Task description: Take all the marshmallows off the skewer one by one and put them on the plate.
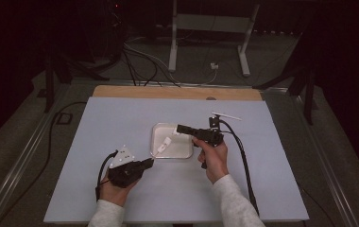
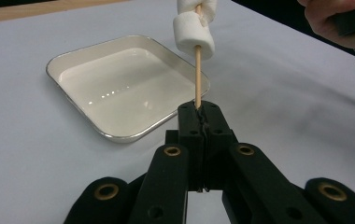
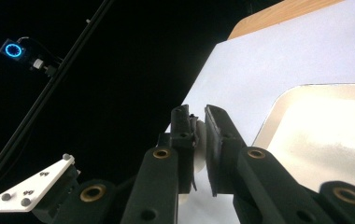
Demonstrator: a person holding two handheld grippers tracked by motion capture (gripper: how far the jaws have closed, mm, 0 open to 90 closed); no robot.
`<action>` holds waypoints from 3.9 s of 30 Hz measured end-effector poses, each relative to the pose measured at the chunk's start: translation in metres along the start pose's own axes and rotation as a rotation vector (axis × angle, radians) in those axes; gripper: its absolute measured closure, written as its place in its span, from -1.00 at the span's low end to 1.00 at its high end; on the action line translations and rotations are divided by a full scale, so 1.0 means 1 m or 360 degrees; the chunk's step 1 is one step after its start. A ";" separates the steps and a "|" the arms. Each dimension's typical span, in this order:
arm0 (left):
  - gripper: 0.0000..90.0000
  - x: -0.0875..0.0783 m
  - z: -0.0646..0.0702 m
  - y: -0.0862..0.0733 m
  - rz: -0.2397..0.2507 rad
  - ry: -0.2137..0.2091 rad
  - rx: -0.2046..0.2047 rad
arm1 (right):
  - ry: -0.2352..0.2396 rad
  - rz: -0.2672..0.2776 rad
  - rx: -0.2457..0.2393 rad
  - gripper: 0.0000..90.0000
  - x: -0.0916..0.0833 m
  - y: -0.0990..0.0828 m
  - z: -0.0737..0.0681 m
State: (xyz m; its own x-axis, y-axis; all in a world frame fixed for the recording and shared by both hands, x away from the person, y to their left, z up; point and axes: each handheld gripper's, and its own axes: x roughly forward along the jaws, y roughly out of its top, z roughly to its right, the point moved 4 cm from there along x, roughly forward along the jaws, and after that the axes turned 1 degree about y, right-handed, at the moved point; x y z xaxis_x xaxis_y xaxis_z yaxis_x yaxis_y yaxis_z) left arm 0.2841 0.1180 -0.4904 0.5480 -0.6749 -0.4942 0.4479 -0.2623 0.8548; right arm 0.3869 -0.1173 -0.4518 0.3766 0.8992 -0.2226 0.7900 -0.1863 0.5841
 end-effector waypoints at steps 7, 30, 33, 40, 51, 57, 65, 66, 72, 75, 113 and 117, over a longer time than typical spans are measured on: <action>1.00 -0.006 -0.014 -0.013 -0.0095 0.0084 -0.0014 | -0.0064 0.0155 0.0007 0.88 -0.025 0.018 0.009; 1.00 -0.008 -0.021 -0.010 0.0003 0.0068 -0.0141 | -0.0503 -0.0297 -0.0228 0.46 0.028 -0.022 0.050; 1.00 -0.007 -0.020 -0.010 0.0001 0.0066 -0.0142 | -0.0535 -0.0312 -0.0246 0.32 0.030 -0.024 0.051; 1.00 -0.005 -0.019 -0.010 -0.0004 0.0063 -0.0145 | -0.0541 -0.0333 -0.0267 -0.10 0.030 -0.025 0.052; 1.00 -0.003 -0.020 -0.011 -0.0012 0.0069 -0.0155 | -0.0418 -0.0295 -0.0236 -0.29 0.030 -0.024 0.043; 1.00 0.002 -0.020 -0.013 -0.0036 0.0060 -0.0159 | -0.0346 -0.0276 -0.0197 -0.34 0.029 -0.023 0.038; 1.00 0.022 -0.014 -0.016 -0.0115 0.0017 -0.0142 | -0.0230 -0.0229 -0.0155 -0.35 0.031 -0.022 0.029; 1.00 0.024 -0.014 -0.017 -0.0126 0.0015 -0.0134 | -0.0230 -0.0229 -0.0155 -0.35 0.031 -0.022 0.029; 1.00 0.034 -0.012 -0.020 -0.0177 0.0007 -0.0124 | -0.0189 -0.0233 -0.0141 -0.33 0.031 -0.022 0.027; 1.00 0.038 -0.013 -0.023 -0.0225 0.0041 -0.0122 | -0.0176 -0.0233 -0.0133 -0.32 0.031 -0.021 0.026; 1.00 0.027 -0.012 -0.013 -0.0017 -0.0034 -0.0248 | -0.0104 -0.0302 -0.0038 0.31 0.050 -0.045 0.025; 1.00 0.027 -0.011 -0.012 0.0009 -0.0055 -0.0250 | -0.0034 -0.0291 -0.0004 0.48 0.050 -0.044 0.021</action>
State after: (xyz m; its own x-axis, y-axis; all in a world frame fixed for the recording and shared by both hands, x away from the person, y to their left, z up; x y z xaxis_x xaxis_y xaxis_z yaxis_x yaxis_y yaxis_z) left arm 0.3010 0.1104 -0.5154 0.5274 -0.7000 -0.4814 0.5515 -0.1489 0.8208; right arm 0.3816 -0.0724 -0.5053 0.2372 0.9093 -0.3420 0.8452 -0.0196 0.5341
